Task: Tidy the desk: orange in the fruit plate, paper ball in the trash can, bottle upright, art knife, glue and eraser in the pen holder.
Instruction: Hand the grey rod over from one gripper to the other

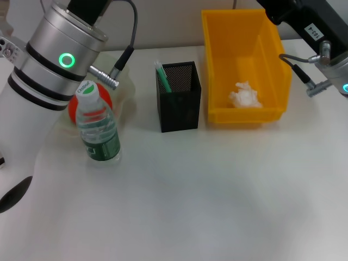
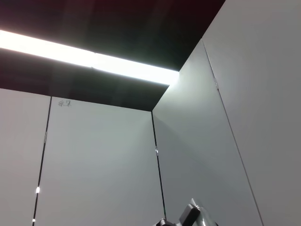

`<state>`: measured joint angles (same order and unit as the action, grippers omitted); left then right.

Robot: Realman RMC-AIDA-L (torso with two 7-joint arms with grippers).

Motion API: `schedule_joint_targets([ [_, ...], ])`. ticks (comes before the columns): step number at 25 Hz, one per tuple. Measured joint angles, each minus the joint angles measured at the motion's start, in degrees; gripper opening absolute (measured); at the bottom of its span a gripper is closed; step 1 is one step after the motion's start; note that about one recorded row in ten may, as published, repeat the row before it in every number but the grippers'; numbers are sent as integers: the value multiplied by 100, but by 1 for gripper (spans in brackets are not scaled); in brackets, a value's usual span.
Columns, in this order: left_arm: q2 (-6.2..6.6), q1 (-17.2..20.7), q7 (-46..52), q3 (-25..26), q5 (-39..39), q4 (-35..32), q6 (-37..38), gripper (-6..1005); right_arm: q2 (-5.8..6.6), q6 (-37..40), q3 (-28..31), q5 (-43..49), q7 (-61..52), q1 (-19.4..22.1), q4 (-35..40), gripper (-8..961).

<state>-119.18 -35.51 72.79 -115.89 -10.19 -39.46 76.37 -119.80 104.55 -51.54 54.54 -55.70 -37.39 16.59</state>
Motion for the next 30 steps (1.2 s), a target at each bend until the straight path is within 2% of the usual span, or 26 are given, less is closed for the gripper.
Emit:
schedule_joint_targets([
  [7,0,-5,-8,-3,0,1,-17,165,1,8,4,-6,33,-62,11,660],
  [10,0,-14,-10,-3,0,-1,-17,165,1,1,4,-6,33,-98,10,515],
  [15,0,-17,-10,4,0,-1,-18,165,1,-35,4,-6,34,-141,-1,506],
  [21,0,-29,-34,21,0,2,-16,165,1,-40,4,-6,34,-140,4,401],
  [30,0,-41,-65,1,-44,9,-12,165,1,-41,4,-6,34,-144,11,312],
])
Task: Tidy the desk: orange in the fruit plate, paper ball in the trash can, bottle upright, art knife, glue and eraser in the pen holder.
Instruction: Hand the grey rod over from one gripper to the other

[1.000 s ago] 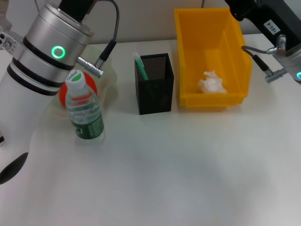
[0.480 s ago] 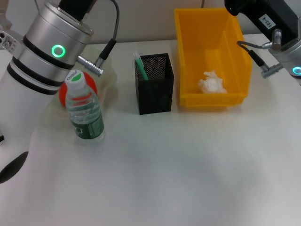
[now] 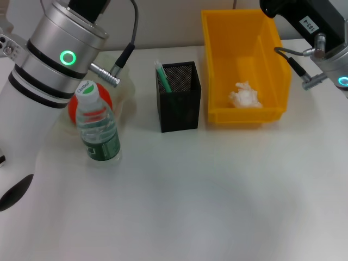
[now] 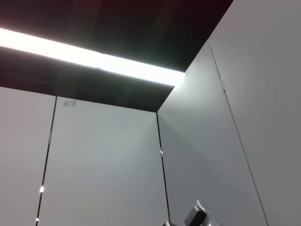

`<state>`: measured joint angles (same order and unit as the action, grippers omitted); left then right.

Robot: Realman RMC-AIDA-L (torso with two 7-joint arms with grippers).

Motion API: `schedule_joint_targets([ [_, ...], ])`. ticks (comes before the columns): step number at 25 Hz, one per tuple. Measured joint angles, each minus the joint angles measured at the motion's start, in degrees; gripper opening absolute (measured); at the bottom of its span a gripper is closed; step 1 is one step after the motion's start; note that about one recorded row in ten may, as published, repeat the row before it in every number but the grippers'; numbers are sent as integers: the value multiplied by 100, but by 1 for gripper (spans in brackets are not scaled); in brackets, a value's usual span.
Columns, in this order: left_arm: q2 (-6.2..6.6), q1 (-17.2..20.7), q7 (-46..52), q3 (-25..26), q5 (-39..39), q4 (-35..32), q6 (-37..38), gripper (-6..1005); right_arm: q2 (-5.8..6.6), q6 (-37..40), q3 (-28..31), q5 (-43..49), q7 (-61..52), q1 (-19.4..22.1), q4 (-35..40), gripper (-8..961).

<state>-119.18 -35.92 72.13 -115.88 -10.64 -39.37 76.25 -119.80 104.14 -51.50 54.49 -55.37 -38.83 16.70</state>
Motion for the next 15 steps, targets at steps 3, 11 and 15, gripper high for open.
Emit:
schedule_joint_targets([
  [3,0,-2,0,-9,-18,9,18,165,0,-1,4,0,0,-10,0,279],
  [11,0,-3,1,-56,-33,18,32,165,0,2,58,0,8,-18,0,171],
  [15,0,0,2,-64,-29,20,32,158,0,15,62,-15,16,-9,0,145],
])
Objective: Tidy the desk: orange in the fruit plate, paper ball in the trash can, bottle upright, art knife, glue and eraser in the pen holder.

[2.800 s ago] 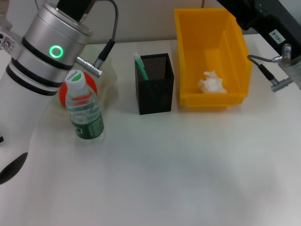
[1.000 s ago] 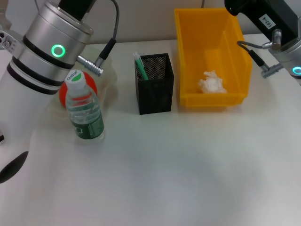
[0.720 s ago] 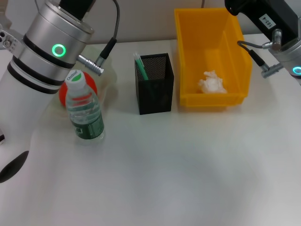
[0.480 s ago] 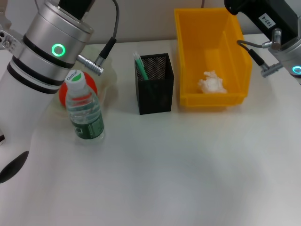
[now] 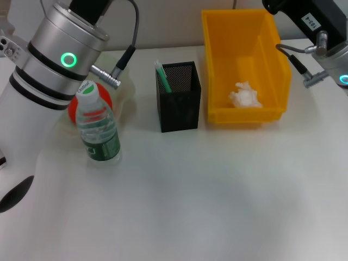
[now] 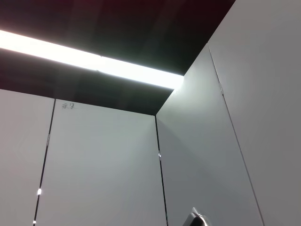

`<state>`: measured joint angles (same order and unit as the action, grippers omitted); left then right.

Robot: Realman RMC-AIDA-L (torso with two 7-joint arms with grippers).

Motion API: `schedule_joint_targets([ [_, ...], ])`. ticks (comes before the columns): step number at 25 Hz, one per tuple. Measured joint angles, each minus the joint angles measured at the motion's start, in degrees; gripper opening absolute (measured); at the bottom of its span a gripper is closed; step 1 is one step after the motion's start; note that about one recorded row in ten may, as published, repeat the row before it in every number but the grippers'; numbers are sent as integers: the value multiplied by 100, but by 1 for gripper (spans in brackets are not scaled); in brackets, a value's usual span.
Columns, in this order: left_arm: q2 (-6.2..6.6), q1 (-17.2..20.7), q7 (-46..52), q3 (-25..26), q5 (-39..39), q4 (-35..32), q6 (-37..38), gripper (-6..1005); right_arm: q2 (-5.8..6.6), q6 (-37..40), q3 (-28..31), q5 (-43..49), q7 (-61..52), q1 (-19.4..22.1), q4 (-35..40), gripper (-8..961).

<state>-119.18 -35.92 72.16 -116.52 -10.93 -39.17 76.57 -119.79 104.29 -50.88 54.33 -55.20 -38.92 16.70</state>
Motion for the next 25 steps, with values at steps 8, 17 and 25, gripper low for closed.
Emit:
schedule_joint_targets([
  [8,0,26,0,-14,6,-13,0,161,0,11,0,-9,34,8,0,144],
  [17,0,22,-110,-38,72,-19,148,171,0,23,-1,-11,45,29,0,143],
  [25,0,19,-158,-126,77,-27,202,302,0,37,-46,-81,45,41,-3,143],
])
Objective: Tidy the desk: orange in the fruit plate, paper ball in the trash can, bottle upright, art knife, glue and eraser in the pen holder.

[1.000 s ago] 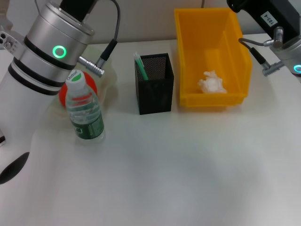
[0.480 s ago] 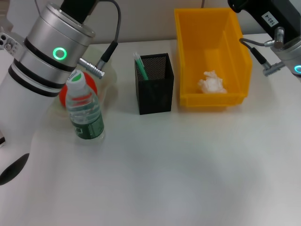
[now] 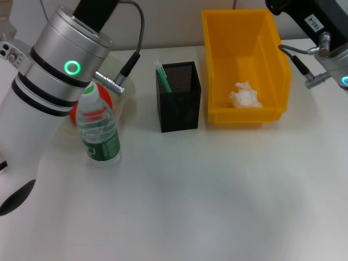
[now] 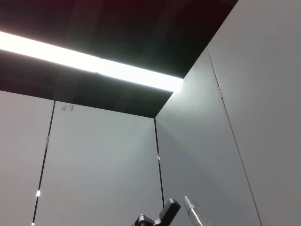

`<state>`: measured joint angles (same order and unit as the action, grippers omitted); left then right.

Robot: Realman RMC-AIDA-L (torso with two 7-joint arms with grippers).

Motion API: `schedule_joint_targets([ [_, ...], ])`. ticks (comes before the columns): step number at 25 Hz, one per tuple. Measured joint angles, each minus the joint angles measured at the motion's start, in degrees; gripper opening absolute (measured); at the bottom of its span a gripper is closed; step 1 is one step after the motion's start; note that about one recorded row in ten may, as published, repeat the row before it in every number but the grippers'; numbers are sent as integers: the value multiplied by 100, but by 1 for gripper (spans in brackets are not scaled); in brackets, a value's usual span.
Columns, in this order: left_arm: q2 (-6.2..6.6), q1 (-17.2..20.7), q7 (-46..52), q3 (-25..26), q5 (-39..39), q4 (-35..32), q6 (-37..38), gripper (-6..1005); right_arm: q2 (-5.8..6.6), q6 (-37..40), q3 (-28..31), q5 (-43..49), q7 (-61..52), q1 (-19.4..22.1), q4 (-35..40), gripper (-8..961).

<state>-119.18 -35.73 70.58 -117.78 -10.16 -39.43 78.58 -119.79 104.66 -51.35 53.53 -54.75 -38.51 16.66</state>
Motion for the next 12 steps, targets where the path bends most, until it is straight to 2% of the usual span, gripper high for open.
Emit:
schedule_joint_targets([
  [9,1,-11,-6,-15,4,51,0,568,0,23,-7,-7,0,23,3,142],
  [12,0,7,-66,-12,14,79,0,721,8,29,1,-9,-1,68,48,142],
])
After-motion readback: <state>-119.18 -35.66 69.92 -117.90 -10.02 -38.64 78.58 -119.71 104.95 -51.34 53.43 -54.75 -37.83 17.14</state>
